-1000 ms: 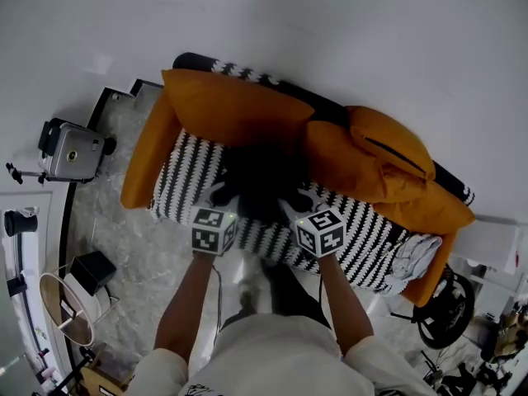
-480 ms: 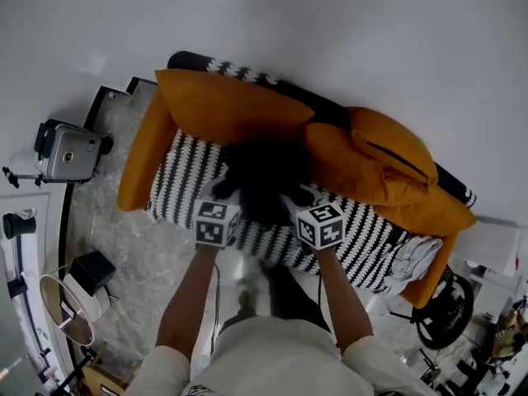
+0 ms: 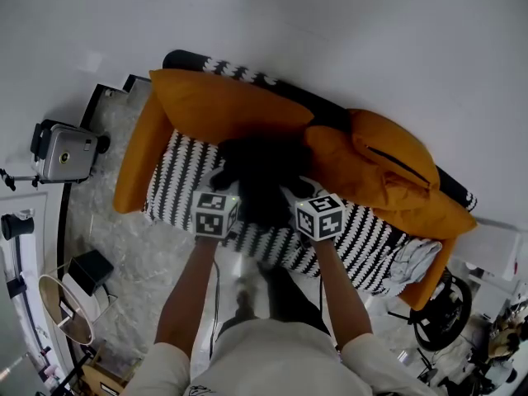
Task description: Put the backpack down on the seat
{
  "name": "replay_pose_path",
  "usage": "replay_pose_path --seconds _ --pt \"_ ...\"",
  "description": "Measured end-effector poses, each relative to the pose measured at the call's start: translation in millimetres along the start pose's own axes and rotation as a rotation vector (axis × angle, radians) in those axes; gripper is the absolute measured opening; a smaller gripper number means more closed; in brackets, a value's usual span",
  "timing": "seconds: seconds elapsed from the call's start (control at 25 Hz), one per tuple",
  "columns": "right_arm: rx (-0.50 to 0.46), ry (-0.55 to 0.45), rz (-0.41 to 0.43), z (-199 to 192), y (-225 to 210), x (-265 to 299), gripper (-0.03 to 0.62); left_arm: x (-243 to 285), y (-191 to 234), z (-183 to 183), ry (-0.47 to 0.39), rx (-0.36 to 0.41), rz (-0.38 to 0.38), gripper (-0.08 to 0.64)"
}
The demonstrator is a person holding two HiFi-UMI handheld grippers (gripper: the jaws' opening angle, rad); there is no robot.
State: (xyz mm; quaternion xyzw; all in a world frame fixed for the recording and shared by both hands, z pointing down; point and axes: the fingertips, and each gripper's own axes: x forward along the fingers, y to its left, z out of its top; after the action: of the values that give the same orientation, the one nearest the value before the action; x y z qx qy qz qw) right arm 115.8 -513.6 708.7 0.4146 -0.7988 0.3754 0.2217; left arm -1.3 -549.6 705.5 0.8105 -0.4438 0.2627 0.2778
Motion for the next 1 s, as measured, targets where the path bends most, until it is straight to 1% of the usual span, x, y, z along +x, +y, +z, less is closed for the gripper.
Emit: replay_pose_path --seconds 0.4,0.76,1.0 --pt "0.021 0.018 0.002 8 -18 22 0.112 24 15 7 -0.003 -0.021 0.015 0.041" --pt "0.024 0.025 0.013 17 -28 39 0.12 45 29 12 -0.007 -0.061 0.032 0.041" --pt "0.025 0.036 0.022 12 -25 40 0.121 42 30 6 0.009 -0.074 0.027 0.049"
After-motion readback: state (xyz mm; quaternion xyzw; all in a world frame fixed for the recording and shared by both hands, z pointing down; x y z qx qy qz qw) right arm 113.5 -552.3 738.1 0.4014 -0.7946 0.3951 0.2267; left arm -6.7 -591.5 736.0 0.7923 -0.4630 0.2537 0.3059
